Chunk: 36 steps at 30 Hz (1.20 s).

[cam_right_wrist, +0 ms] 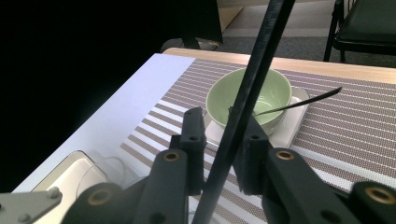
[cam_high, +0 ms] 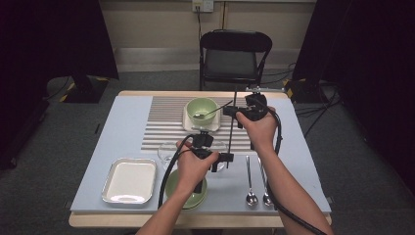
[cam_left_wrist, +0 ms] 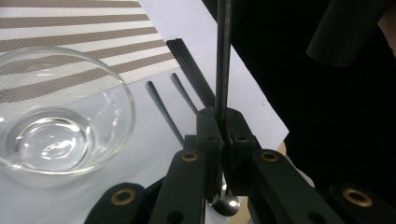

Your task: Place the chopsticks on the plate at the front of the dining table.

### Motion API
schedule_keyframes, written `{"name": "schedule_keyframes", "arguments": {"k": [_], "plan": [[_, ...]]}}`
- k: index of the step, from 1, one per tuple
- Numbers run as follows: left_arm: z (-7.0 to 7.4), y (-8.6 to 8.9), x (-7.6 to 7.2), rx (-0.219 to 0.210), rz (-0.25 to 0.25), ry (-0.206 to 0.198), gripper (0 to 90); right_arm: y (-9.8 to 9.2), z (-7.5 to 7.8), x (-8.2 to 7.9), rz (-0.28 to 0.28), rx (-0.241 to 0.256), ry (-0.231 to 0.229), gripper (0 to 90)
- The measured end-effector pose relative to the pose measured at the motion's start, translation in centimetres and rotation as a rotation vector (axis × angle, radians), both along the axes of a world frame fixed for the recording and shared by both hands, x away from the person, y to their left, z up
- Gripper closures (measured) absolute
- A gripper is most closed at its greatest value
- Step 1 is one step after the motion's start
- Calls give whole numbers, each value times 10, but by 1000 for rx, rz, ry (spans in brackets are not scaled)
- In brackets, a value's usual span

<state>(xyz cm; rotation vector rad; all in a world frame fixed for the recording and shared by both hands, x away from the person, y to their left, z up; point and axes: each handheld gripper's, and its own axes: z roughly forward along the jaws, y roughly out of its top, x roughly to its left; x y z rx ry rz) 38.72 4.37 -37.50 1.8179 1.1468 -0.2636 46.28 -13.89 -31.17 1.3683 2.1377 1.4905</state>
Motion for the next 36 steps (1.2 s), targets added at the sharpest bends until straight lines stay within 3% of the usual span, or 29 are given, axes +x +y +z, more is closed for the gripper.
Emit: {"name": "schedule_keyframes", "arguments": {"k": [6, 11, 27, 36], "plan": [[1, 10, 2, 21, 25, 2, 871, 0, 2, 0, 3, -15, -32, 616], [2, 16, 1, 31, 16, 3, 871, 1, 2, 1, 6, -29, -50, 543], [4, 25, -1, 50, 10, 3, 871, -3, -3, 6, 1, -51, -48, 429], [6, 32, 1, 85, 17, 12, 871, -6, -2, 6, 1, -57, -50, 328]]}}
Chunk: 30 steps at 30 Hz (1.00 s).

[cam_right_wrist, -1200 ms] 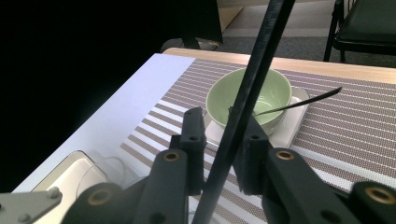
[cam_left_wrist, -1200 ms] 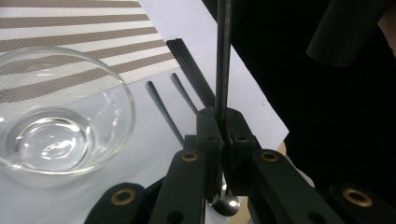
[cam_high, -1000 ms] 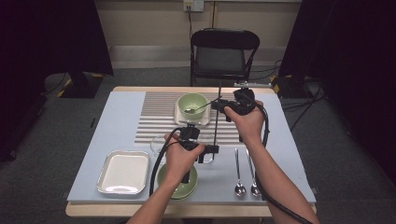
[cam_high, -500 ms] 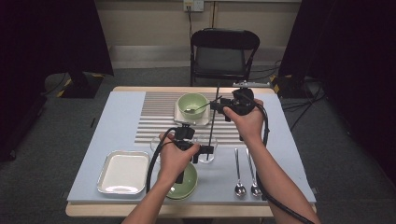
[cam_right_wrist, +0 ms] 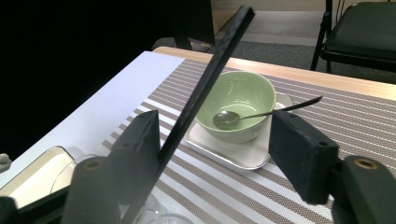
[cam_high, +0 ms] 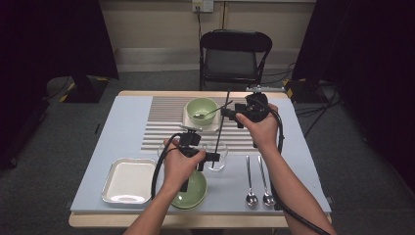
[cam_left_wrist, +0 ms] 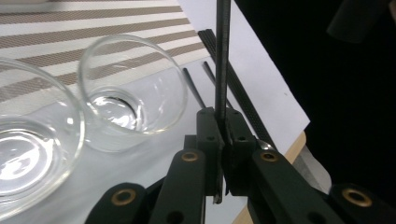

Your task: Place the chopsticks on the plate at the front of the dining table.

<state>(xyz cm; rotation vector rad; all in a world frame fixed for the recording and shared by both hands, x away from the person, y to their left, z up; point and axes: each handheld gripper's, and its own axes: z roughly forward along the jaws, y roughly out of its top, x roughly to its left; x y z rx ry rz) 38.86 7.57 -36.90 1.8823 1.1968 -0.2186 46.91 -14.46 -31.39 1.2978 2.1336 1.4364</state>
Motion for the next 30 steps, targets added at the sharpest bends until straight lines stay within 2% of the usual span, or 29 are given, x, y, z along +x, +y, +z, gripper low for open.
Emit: {"name": "schedule_keyframes", "arguments": {"k": [3, 6, 9, 12, 21, 26, 30], "plan": [[2, 2, 0, 6, 0, 2, 871, -2, 2, 1, -6, 6, 8, 309], [2, 5, 2, 15, 14, 5, 871, -4, 2, 1, -18, 1, -5, 285], [3, 9, 3, 8, 18, 0, 871, -8, 2, 2, -27, 10, 2, 265], [3, 11, 3, 8, 30, 8, 871, -12, 0, 3, -36, -4, 4, 252], [5, 19, 5, 23, 43, -2, 871, -23, -10, 3, -58, -47, 0, 218], [8, 25, 5, 31, 48, -10, 871, -31, -16, 2, -26, -50, -1, 187], [9, 28, 6, 33, 56, -12, 871, -35, -21, 1, -37, -79, 3, 186]]}}
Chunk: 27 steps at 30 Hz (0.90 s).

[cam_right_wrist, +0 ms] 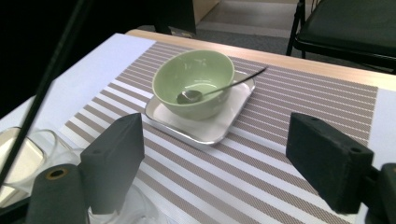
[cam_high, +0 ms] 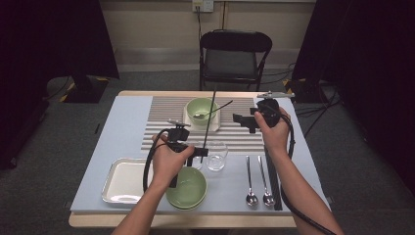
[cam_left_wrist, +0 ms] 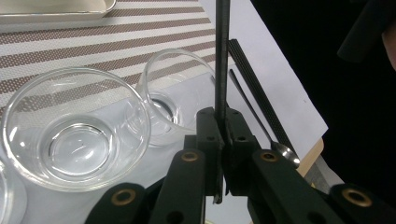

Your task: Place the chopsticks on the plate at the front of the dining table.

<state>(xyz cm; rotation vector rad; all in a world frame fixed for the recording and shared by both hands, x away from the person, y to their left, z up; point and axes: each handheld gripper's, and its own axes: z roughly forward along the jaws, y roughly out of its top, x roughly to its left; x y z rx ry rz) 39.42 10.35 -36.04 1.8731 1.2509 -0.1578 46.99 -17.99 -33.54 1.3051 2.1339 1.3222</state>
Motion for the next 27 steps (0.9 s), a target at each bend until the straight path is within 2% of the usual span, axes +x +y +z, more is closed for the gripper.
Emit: {"name": "schedule_keyframes", "arguments": {"k": [10, 21, 27], "plan": [[2, 10, 1, 7, 20, 7, 871, -7, -13, -1, 6, -45, 14, 188], [3, 25, 0, 11, 54, 12, 872, -11, -25, -7, 11, -58, 24, 188], [3, 30, 0, 19, 53, 13, 871, -16, -33, -9, 9, -62, 30, 188]]}}
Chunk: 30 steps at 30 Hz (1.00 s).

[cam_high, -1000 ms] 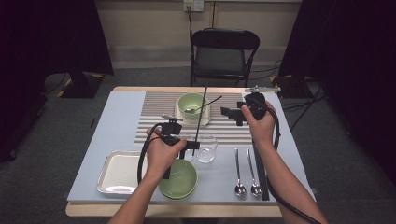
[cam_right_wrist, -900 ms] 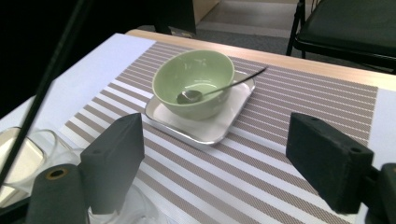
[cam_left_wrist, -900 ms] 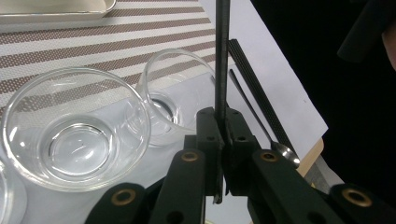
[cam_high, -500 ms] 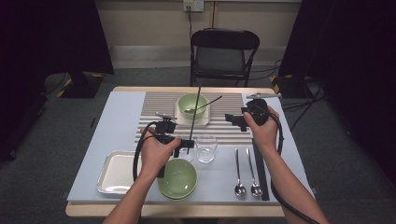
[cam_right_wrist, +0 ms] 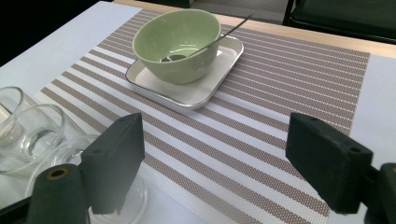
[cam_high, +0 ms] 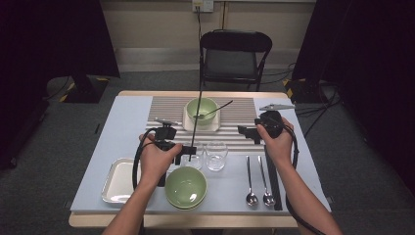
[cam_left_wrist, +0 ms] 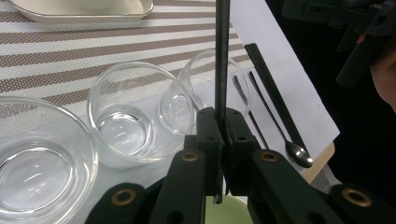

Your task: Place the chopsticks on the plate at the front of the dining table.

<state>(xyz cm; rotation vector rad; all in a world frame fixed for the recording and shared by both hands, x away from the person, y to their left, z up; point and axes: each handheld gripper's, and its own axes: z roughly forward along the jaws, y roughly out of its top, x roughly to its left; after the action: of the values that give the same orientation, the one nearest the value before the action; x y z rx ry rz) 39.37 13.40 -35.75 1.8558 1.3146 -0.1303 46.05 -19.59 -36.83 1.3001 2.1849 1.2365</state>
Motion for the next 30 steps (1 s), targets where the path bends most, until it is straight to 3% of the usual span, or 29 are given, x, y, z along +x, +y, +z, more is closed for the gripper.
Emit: {"name": "schedule_keyframes", "arguments": {"k": [30], "plan": [[8, 21, 9, 28, 57, 10, 872, -26, -22, -4, -20, -30, 15, 188]]}}
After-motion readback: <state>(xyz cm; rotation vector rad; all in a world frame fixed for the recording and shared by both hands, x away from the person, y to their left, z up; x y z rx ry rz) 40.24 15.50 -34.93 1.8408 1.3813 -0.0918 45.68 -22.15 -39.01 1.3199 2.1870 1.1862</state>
